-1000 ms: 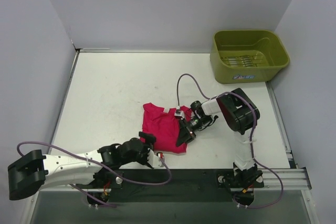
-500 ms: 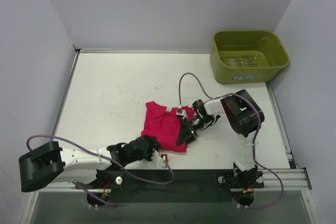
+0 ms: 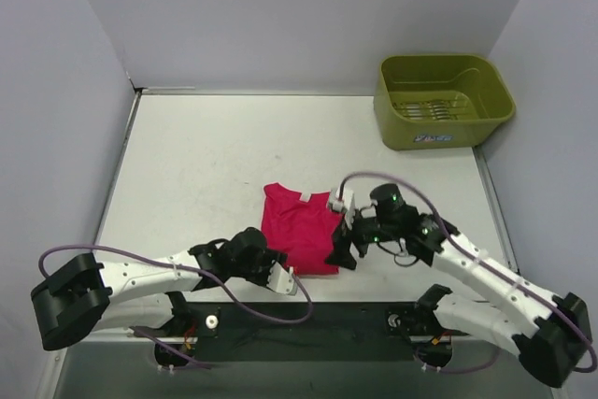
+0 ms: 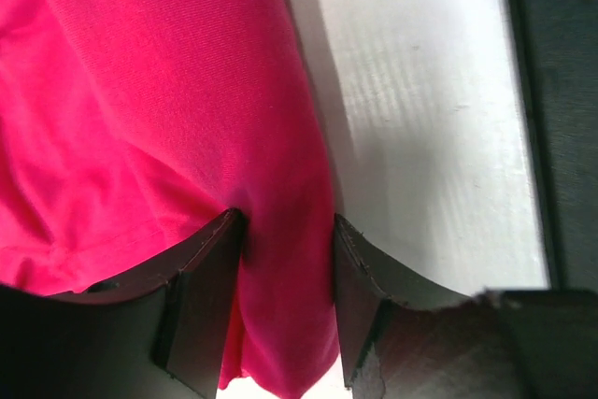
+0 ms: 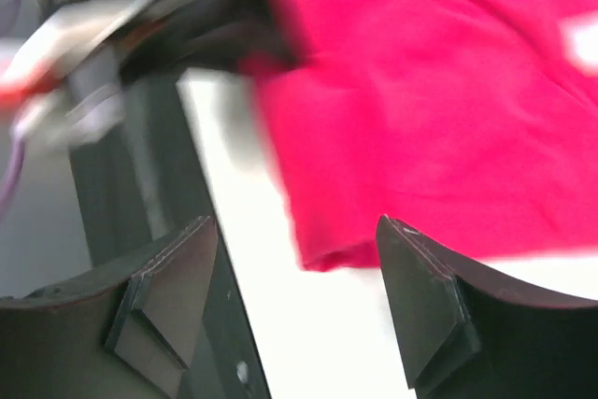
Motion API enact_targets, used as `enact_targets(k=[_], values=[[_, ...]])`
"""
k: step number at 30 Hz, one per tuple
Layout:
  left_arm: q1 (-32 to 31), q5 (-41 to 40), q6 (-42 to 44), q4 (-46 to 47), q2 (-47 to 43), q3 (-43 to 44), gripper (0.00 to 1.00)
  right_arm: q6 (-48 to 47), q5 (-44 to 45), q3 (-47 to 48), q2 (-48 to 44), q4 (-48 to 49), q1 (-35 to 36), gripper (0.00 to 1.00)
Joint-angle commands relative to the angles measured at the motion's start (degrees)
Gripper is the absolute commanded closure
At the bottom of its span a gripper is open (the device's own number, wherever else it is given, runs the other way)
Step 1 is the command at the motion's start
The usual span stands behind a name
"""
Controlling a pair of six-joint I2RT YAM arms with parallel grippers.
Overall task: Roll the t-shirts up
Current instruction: Roll the T-shirt to the center of the board.
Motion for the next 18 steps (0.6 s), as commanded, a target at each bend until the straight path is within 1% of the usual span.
enact_targets(k=[1,2,3,4,6,7,8,11,14,18], values=[[5.25,18.64,1.59,-14.56,4.53,5.69,0.47,-13.17,16.95,-12.31,-15.04,2.54,17.89,0.28],[8.31,20.35,2.3,-17.9,6.9,9.1,0.48,-14.42,18.56,-13.83,-17.33,3.24,20.83,0.26],[9.82,22.11,2.83,-19.76,8.05,10.61,0.48,-16.43,20.49,-15.06,-20.31,3.68,23.9,0.26],[10.54,23.95,3.53,-21.78,9.28,12.36,0.47,-18.54,22.51,-16.12,-21.12,5.08,27.07,0.25],[12.12,27.39,6.87,-27.67,12.71,16.67,0.47,-20.84,21.92,-17.01,-20.61,7.54,27.62,0.22],[12.47,28.01,7.05,-28.65,13.68,17.73,0.47,-22.5,22.18,-17.53,-19.99,8.34,27.97,0.22],[12.65,29.41,7.75,-30.66,15.17,18.61,0.47,-26.78,23.23,-18.67,-19.47,9.22,29.46,0.21],[13.44,30.12,9.07,-33.75,16.93,21.69,0.47,-31.73,26.03,-19.82,-17.18,13.26,33.14,0.2],[13.44,29.42,8.64,-33.49,16.5,22.4,0.45,-31.05,27.8,-20.0,-15.25,16.86,34.83,0.2],[13.53,29.25,7.67,-33.4,16.24,22.32,0.43,-27.28,28.68,-20.7,-13.14,21.95,34.83,0.19]])
